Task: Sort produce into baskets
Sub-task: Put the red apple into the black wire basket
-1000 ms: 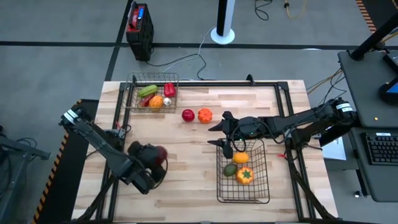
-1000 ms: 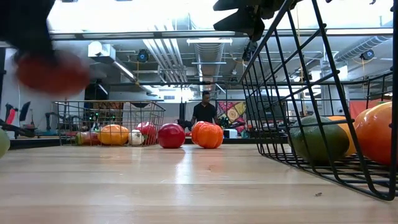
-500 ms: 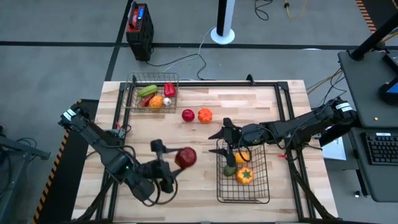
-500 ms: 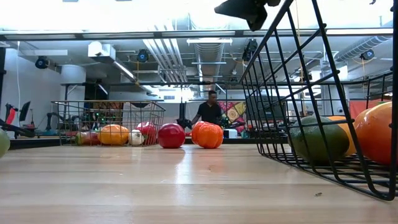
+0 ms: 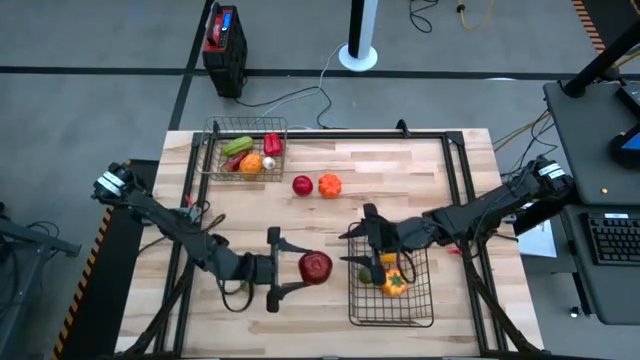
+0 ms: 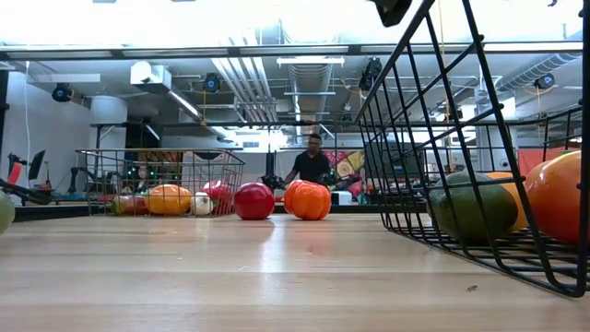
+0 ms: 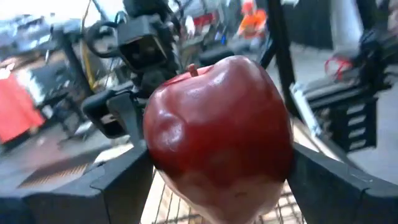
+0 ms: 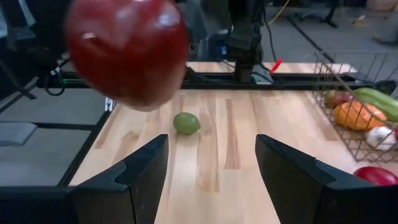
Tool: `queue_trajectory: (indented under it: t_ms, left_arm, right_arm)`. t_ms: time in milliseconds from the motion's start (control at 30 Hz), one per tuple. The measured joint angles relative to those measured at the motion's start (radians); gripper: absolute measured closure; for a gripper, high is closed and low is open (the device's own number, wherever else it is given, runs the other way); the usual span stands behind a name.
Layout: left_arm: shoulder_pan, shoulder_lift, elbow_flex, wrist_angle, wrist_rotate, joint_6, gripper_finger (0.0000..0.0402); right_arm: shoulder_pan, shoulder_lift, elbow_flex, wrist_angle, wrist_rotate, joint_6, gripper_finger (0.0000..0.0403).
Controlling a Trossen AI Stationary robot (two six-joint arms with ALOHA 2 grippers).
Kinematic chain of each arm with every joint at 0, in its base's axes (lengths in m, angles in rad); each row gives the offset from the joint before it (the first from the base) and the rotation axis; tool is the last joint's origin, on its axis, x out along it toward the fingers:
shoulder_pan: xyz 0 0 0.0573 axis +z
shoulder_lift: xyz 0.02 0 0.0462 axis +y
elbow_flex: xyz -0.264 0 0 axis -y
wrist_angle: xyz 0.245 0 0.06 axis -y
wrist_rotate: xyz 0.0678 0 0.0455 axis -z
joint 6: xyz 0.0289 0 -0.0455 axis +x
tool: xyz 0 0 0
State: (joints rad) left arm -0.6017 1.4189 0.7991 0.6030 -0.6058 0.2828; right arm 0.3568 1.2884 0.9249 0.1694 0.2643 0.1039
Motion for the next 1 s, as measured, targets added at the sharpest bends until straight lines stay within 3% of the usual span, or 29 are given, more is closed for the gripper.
queue_trajectory:
  t_ms: [100,300,600,767,1000]
  left_arm:
    - [0.029,0.001,-0.072,0.12,0.053,0.019,0.009]
    - [0.041,0.002,-0.128,0.157,0.051,0.023,0.009]
    - [0.04,0.002,-0.13,0.158,0.04,0.1,0.009]
    - [0.04,-0.013,-0.13,0.157,0.036,0.155,0.009]
    - [0.039,-0.091,-0.178,0.156,0.012,0.181,0.009]
  right_arm:
    - [0.044,0.0,0.0,0.03,0.082,-0.021,0.017]
    - [0.105,0.023,0.0,0.174,0.215,-0.119,0.017]
    - [0.099,0.107,0.0,0.215,0.208,-0.053,0.017]
    - [0.093,0.128,0.0,0.327,0.209,-0.104,0.0164]
    - [0.088,0.128,0.001,0.368,0.207,-0.128,0.0115]
